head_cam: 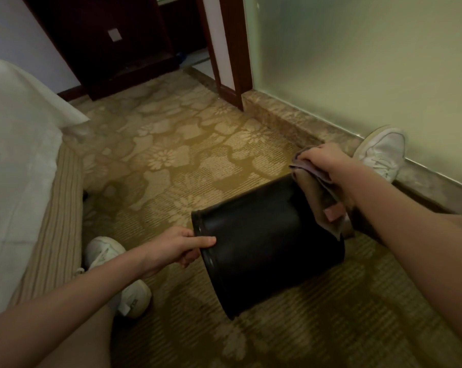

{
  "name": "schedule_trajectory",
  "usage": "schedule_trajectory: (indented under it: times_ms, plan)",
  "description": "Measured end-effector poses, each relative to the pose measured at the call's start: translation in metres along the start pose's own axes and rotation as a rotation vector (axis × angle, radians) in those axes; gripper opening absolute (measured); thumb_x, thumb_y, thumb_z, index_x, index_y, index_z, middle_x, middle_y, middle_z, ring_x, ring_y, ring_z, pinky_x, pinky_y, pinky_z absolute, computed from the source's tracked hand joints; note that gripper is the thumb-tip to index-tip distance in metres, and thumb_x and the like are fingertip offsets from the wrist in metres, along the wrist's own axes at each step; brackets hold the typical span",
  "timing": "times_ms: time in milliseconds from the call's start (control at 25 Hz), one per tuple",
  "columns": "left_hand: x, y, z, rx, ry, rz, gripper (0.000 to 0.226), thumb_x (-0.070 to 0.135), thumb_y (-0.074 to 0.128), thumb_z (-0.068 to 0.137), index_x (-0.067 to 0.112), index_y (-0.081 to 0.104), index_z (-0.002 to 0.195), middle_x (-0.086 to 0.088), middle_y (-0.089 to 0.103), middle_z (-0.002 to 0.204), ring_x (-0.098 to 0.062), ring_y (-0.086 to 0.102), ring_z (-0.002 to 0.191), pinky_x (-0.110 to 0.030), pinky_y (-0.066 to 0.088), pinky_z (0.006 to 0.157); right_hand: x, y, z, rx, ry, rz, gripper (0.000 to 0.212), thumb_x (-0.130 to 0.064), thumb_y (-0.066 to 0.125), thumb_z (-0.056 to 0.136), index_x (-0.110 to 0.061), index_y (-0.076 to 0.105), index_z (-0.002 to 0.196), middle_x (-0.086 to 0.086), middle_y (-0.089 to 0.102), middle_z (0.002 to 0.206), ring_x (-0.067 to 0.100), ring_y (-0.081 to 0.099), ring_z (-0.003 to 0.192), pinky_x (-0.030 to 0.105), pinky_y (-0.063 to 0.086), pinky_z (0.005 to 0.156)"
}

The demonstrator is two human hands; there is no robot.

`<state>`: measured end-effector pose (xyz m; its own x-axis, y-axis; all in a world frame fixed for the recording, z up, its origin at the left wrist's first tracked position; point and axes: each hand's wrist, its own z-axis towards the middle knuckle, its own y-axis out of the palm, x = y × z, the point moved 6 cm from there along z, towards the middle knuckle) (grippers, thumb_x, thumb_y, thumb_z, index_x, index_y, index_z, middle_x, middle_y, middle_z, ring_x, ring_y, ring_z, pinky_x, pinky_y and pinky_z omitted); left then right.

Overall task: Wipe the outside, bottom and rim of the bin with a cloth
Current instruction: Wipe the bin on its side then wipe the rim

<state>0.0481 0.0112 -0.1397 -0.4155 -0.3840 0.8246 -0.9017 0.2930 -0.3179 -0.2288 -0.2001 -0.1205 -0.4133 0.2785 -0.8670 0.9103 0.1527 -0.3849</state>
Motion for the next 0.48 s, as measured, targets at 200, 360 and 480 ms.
schedule_trajectory:
  times_ms: [200,360,480]
  plan:
    - [0.019,-0.032,-0.004,0.116,0.085,0.12,0.05,0.058,0.073,0.066,0.012,0.057,0.052,-0.003,0.051,0.049,-0.012,0.045,0.047,-0.018,0.039,0.051,-0.001,0.007,-0.003,0.16,-0.14,0.246,0.011,-0.029,0.07,0.085,-0.02,0.065,0.08,0.0,0.066,0.082,0.016,0.064,0.08,0.034,0.051,0.075]
    - [-0.007,-0.031,-0.004,0.199,0.071,0.267,0.063,0.063,0.073,0.064,0.002,0.067,0.076,0.0,0.061,0.061,-0.009,0.053,0.052,-0.023,0.039,0.05,0.003,0.016,-0.02,0.272,-0.355,0.144,0.013,-0.031,0.066,0.085,-0.024,0.067,0.074,-0.006,0.066,0.074,0.021,0.067,0.083,0.032,0.05,0.07]
    - [-0.033,-0.02,-0.005,0.176,0.032,0.273,0.061,0.067,0.071,0.061,0.008,0.07,0.076,-0.002,0.065,0.065,-0.012,0.058,0.057,-0.026,0.041,0.054,-0.001,0.028,-0.038,0.322,-0.419,-0.113,0.016,-0.036,0.059,0.09,-0.024,0.065,0.081,-0.005,0.063,0.076,0.02,0.061,0.077,0.029,0.038,0.065]
